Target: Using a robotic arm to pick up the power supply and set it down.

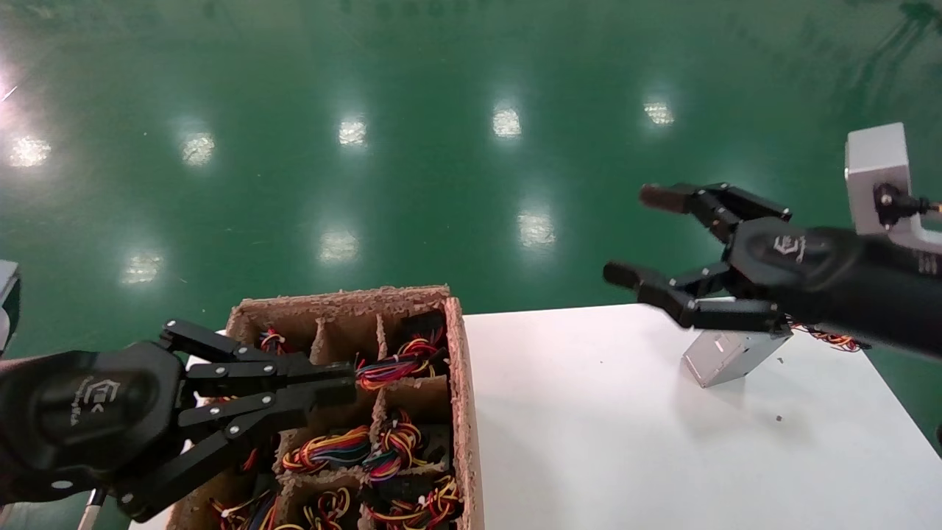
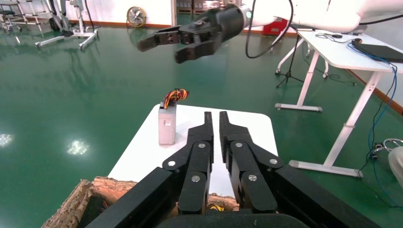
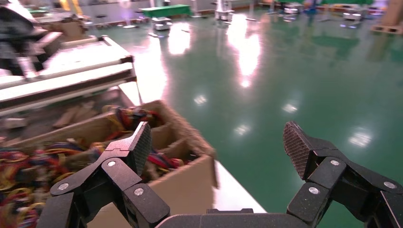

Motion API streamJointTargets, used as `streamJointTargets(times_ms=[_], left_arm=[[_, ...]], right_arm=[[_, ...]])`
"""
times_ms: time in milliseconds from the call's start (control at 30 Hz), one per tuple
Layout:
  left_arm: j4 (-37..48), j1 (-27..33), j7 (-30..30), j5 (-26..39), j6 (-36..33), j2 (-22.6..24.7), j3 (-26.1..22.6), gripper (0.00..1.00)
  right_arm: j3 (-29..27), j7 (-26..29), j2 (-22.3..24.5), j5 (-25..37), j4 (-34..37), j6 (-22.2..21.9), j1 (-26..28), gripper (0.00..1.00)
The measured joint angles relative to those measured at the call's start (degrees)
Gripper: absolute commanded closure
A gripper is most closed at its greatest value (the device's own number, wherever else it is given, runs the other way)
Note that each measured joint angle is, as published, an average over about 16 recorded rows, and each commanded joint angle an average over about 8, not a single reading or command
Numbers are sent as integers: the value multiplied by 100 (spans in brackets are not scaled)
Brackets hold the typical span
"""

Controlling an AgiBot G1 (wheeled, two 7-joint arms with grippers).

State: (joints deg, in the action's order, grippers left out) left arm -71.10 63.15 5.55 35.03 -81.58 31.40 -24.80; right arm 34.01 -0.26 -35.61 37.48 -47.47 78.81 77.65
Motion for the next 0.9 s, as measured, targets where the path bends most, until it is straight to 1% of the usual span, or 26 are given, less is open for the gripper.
streamJointTargets(times_ms=[600,900], left_arm=[[0,0,0,0,0,0,0,0],[1,-1,0,0,1,0,0,0]], right_arm=[[-1261,772,41,307,-1830,483,-1127,0],[-1759,1065,57,428,-2552,676,-1572,0]])
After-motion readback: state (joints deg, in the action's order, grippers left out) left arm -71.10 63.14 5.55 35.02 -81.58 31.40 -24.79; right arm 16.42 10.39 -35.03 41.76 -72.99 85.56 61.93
